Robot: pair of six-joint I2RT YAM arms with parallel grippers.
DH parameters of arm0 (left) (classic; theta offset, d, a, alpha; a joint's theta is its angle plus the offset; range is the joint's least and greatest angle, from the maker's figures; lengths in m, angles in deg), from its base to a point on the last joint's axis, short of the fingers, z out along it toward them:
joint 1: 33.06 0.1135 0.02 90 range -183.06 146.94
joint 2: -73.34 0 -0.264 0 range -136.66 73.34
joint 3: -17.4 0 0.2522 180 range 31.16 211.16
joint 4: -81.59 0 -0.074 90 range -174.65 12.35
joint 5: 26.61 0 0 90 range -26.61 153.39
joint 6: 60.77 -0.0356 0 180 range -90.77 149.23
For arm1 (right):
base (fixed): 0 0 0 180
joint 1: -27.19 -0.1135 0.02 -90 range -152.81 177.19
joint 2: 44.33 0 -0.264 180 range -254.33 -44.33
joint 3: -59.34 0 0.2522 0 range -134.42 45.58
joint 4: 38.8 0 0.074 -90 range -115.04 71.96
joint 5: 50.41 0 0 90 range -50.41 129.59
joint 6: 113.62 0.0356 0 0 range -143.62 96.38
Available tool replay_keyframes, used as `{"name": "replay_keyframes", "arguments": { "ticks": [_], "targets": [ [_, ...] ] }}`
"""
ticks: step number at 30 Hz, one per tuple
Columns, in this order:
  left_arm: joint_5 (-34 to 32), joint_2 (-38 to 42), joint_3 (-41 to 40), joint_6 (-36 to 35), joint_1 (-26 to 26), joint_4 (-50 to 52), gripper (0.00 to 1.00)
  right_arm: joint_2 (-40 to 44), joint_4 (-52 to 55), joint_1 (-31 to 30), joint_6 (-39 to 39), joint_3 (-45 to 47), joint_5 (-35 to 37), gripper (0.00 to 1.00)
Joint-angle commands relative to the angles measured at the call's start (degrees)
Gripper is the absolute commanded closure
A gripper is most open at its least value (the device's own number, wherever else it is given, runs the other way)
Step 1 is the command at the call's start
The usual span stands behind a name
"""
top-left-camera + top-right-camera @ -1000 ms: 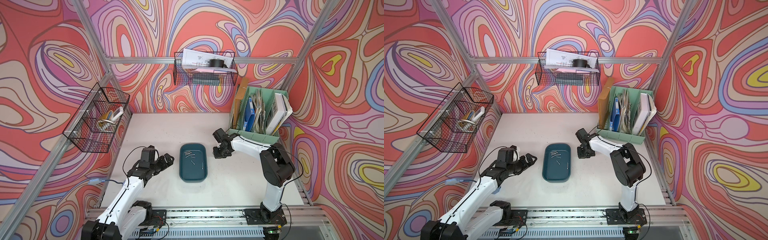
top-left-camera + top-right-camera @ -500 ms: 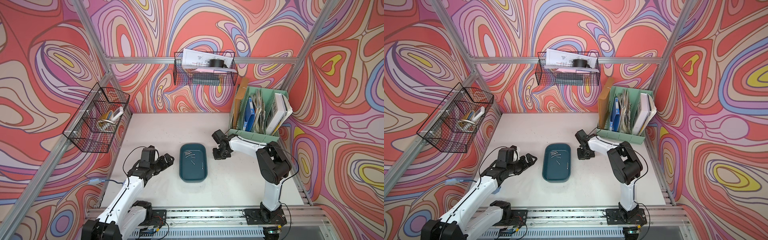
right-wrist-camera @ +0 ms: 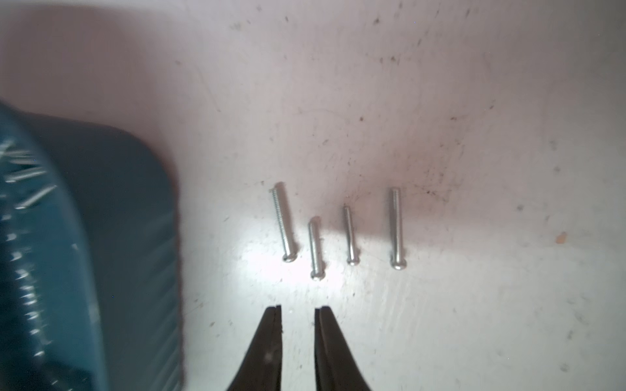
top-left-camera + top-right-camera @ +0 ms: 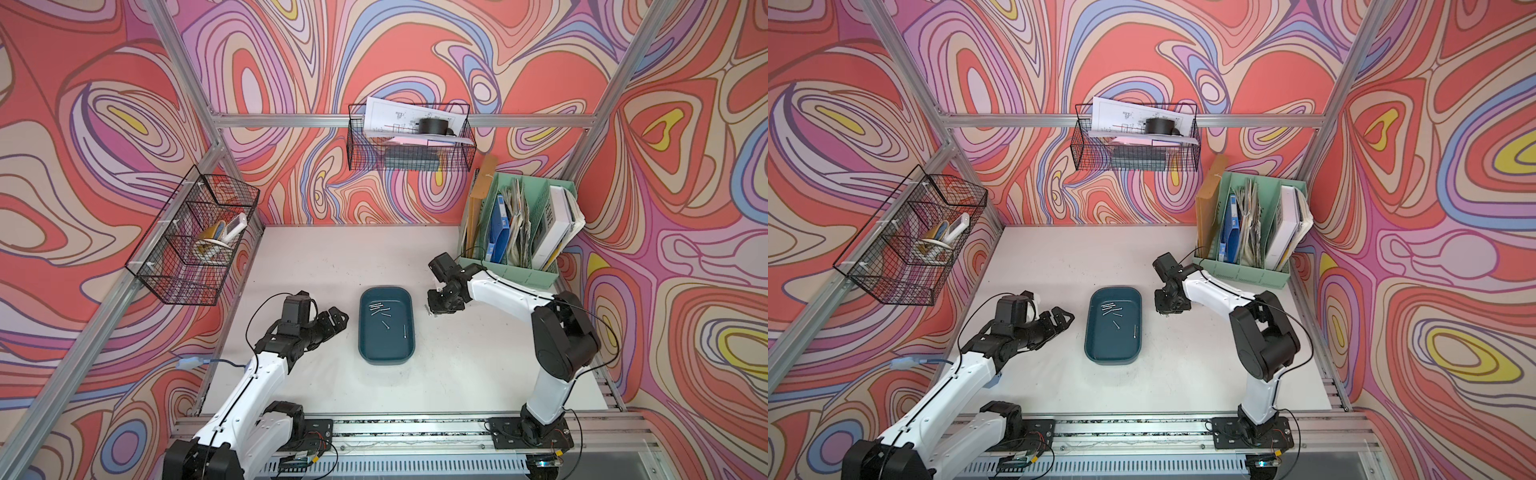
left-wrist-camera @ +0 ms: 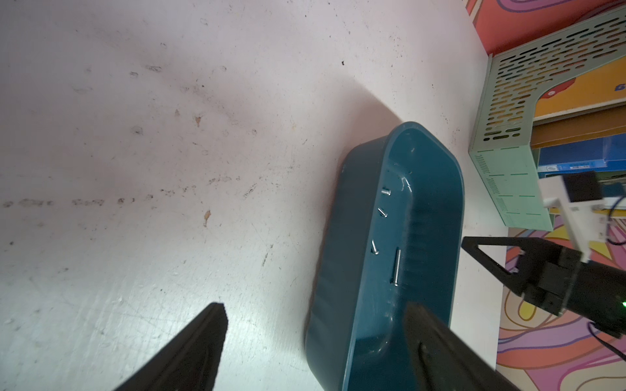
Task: Take out the screws from the storage box
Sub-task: Place the screw at the center of the board.
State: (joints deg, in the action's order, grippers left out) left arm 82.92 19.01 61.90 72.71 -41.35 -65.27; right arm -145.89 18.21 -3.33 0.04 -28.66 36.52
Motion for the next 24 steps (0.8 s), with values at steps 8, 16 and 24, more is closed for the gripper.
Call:
{"name": "replay_keyframes", "arguments": {
  "ticks": [8, 16, 24],
  "targets": [
    [1.3, 0.1, 0.4, 0.8, -0.3, -0.7, 0.12, 3.1, 1.3, -15.0, -2.6, -10.1, -1.1, 0.71],
    [1.9, -0.5, 0.2, 0.3, -0.5, -0.7, 0.12, -9.9, 2.8, -19.7, -4.9, -16.4, 0.0, 0.69],
    [3.7, -1.8, 0.1, 0.0, -0.7, -1.4, 0.12, -16.1, 2.4, -19.9, -6.0, -16.2, 2.5, 0.69]
  ]
}}
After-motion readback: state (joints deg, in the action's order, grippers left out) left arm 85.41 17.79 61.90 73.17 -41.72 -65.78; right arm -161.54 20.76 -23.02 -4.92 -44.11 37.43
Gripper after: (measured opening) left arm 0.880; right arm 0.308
